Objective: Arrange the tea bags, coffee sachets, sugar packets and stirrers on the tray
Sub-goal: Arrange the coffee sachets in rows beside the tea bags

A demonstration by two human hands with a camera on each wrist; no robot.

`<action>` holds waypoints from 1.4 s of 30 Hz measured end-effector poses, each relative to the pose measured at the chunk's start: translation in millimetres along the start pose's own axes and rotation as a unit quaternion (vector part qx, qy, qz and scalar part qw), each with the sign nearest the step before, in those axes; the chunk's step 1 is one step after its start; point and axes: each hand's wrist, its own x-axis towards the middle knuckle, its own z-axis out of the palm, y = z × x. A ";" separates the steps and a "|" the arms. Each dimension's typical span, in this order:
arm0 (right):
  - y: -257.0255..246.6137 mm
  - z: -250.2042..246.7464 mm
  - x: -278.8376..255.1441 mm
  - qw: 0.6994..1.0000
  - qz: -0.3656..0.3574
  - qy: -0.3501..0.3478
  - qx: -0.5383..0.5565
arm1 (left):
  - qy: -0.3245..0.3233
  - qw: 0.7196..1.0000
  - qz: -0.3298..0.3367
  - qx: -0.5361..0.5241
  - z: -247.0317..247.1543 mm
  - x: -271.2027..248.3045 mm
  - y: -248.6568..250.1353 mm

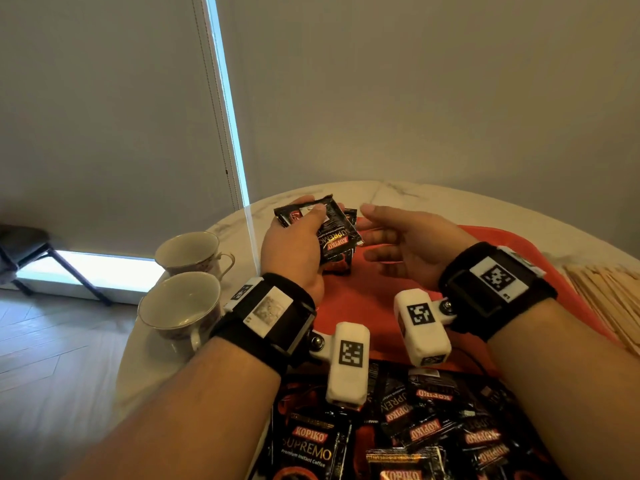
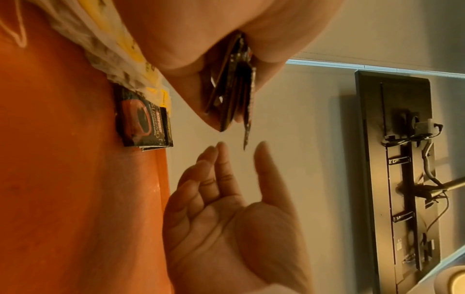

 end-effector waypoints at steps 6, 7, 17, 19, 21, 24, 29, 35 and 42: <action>-0.6 7.3 -1.9 0.998 -0.042 -0.031 -0.020 | -0.021 0.999 0.024 0.015 -4.8 1.9 -0.8; -1.1 6.1 -0.1 0.999 -0.049 -0.017 -0.006 | -0.022 0.999 0.026 0.011 -5.4 2.8 -0.2; -9.5 2.1 -0.4 0.978 -0.206 -0.010 0.035 | -0.014 0.997 -0.045 -0.069 -3.6 5.7 0.6; -11.1 0.6 -2.4 0.973 -0.227 -0.028 -0.014 | -0.006 0.996 -0.050 -0.071 -4.4 6.8 0.3; -11.1 0.4 -3.0 0.966 -0.248 -0.042 -0.058 | 0.005 0.996 -0.052 -0.068 -6.7 8.7 1.0; -9.3 1.6 0.3 0.931 -0.319 0.006 -0.175 | 0.005 0.997 -0.056 -0.059 -7.9 10.9 2.4; -12.3 -1.4 7.9 0.936 -0.298 0.106 -0.156 | 0.004 1.000 0.003 -0.010 -6.5 7.6 0.2; -15.4 -6.7 7.4 0.982 -0.165 0.085 -0.035 | -0.087 0.994 0.054 0.036 -1.7 -1.4 1.9; -19.8 -3.0 4.6 0.991 -0.111 0.024 0.076 | -0.130 0.986 0.074 0.074 -1.8 -4.6 0.9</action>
